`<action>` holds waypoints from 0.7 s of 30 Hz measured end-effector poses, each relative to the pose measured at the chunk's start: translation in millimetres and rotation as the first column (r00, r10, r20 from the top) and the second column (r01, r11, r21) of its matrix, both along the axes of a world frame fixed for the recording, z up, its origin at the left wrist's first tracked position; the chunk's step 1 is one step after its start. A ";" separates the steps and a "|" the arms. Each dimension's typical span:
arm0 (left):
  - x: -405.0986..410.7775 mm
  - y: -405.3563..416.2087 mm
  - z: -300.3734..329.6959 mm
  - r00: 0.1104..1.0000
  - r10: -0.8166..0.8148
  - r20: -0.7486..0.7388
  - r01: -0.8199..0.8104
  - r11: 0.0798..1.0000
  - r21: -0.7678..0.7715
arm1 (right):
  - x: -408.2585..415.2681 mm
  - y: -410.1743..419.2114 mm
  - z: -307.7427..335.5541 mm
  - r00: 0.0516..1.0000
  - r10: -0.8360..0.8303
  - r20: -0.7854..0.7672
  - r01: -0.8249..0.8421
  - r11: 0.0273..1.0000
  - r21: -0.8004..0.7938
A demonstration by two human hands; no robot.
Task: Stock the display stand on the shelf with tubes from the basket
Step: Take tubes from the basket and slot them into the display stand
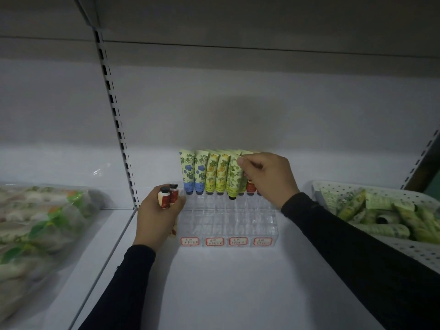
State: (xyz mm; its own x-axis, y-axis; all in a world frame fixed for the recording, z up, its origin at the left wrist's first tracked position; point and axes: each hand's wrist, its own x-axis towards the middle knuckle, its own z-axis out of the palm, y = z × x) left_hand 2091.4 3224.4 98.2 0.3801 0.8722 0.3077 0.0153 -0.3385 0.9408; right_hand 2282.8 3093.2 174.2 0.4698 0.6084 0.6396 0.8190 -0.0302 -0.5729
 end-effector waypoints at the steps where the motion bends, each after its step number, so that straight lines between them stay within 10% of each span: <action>1: -0.1 0.6 -0.5 1.000 0.003 -0.003 -0.003 1.000 0.001 | 0.3 0.5 -1.3 1.000 -0.001 0.018 0.002 1.000 -0.010; 21: -0.1 3.8 -5.5 0.999 0.024 -0.028 -0.024 1.000 0.014 | 4.2 7.4 -5.6 1.000 -0.005 0.014 0.007 0.993 -0.114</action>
State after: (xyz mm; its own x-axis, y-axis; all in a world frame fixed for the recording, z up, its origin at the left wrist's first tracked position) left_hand 2091.3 3228.2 92.6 0.3676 0.8770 0.3094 0.0501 -0.3509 0.9351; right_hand 2287.0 3100.5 168.6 0.4655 0.6752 0.5721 0.8262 -0.0998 -0.5544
